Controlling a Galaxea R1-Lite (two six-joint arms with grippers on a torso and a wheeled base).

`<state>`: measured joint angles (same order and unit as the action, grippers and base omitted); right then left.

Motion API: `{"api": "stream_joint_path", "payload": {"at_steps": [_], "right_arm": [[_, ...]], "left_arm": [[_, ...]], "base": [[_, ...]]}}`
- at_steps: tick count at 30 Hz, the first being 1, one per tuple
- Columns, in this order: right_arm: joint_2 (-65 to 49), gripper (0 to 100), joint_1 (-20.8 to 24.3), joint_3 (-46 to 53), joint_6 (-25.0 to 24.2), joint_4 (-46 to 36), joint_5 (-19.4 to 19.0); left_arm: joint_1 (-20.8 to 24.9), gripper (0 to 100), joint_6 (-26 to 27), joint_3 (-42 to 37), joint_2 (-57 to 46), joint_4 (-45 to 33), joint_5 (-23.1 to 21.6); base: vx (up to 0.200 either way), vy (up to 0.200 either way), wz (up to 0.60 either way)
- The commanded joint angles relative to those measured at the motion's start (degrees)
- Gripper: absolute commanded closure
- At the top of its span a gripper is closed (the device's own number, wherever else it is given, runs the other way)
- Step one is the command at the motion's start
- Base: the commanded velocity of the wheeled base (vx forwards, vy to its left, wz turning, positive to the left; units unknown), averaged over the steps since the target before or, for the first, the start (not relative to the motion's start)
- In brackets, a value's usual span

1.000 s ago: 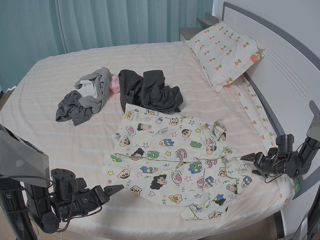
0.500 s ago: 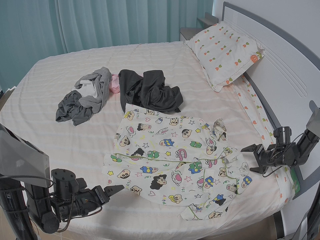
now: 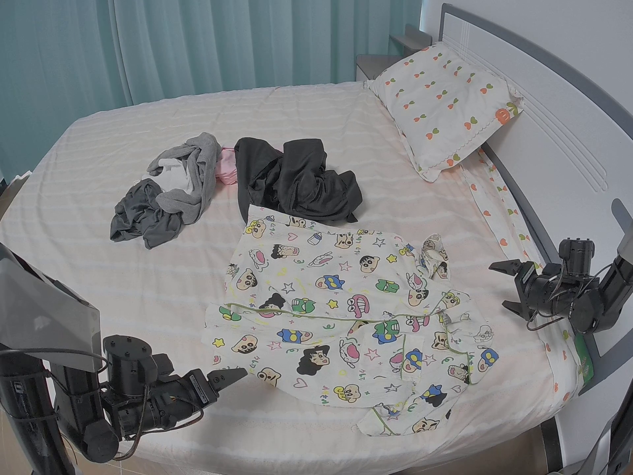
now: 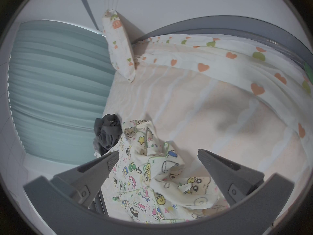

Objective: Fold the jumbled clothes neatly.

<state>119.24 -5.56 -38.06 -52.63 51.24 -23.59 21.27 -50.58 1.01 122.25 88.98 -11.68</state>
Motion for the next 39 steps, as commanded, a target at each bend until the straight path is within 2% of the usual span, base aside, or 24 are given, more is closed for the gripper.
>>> {"api": "stream_joint_path", "payload": {"at_steps": [1,9,15,21,28,34,39], "right_arm": [[0.47,0,4.77,6.24,-0.02,7.39,0.21],[5.13,0,10.83,10.81,0.16,19.51,1.88],[6.54,0,14.0,12.13,0.16,22.24,1.88],[7.15,0,20.32,14.86,1.12,26.46,1.79],[9.61,0,21.29,15.12,1.83,25.23,1.7],[8.64,0,21.38,14.06,3.06,17.93,1.62],[6.36,0,21.47,16.09,5.78,18.37,1.53]], "left_arm": [[0.35,0,0.04,-0.66,0.45,0.23,-0.01],[0.44,0,-0.05,-0.66,0.45,0.23,-0.01],[0.44,0,-0.05,-0.66,0.8,0.23,-0.01],[0.44,0,-0.05,-0.66,0.89,0.23,-0.01],[0.44,0,-0.05,-0.66,0.98,0.23,-0.01],[0.44,0,0.04,-0.66,0.98,0.23,-0.01],[0.44,0,0.04,-0.66,0.98,0.23,-0.1]], "base": [[0.0,0.0,0.0],[0.0,0.0,0.0],[0.0,0.0,0.0],[0.0,0.0,0.0],[0.0,0.0,0.0],[0.0,0.0,0.0],[0.0,0.0,0.0]]}}
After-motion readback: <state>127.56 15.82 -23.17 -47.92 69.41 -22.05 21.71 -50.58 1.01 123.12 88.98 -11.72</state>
